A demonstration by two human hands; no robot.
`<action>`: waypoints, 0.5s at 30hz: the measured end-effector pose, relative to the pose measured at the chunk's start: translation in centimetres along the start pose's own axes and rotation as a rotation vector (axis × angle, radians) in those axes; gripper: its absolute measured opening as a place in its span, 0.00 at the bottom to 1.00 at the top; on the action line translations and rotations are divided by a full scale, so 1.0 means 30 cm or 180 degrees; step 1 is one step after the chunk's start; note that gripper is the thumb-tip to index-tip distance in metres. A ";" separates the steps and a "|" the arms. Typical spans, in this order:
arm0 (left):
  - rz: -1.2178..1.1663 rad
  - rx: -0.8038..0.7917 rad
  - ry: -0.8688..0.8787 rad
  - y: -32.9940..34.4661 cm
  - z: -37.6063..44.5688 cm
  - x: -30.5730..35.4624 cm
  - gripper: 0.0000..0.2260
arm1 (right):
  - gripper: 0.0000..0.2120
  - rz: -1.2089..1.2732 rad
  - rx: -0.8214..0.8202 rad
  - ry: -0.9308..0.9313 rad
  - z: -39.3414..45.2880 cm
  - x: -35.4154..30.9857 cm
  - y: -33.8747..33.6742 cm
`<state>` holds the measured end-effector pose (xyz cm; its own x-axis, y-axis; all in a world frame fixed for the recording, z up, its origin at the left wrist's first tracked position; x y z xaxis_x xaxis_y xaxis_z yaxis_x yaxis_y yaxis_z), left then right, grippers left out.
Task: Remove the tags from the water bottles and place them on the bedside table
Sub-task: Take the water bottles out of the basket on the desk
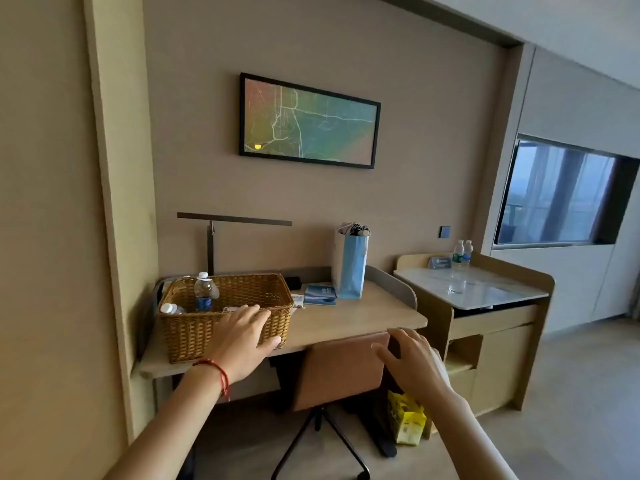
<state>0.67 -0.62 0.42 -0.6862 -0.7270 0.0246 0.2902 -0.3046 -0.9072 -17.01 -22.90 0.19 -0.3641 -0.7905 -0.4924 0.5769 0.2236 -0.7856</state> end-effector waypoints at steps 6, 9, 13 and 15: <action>0.0009 0.0019 0.0007 0.085 0.144 -0.140 0.26 | 0.25 0.0088 -0.0069 -0.0037 0.177 -0.059 0.149; -0.0060 -0.0035 -0.0027 0.125 0.254 -0.232 0.27 | 0.27 0.0099 -0.0027 -0.0092 0.298 -0.095 0.229; -0.0130 -0.0092 -0.0008 0.181 0.396 -0.369 0.27 | 0.27 0.0167 -0.0094 -0.0167 0.466 -0.174 0.355; -0.0110 -0.0094 -0.0034 0.215 0.459 -0.449 0.27 | 0.27 0.0220 -0.0111 -0.0206 0.542 -0.215 0.424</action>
<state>20.96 -1.27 0.01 -0.6882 -0.7230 0.0606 0.2464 -0.3115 -0.9178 4.56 -24.23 -0.54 -0.2757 -0.8074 -0.5217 0.5728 0.2979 -0.7637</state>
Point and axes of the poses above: each hand's wrist, its own z-axis towards the middle knuckle, its own y-axis out of the palm, x = y × z, the point moved 1 cm from there along z, towards the middle knuckle, and after that the axes turned 6 degrees about z, right-handed, at the moved point
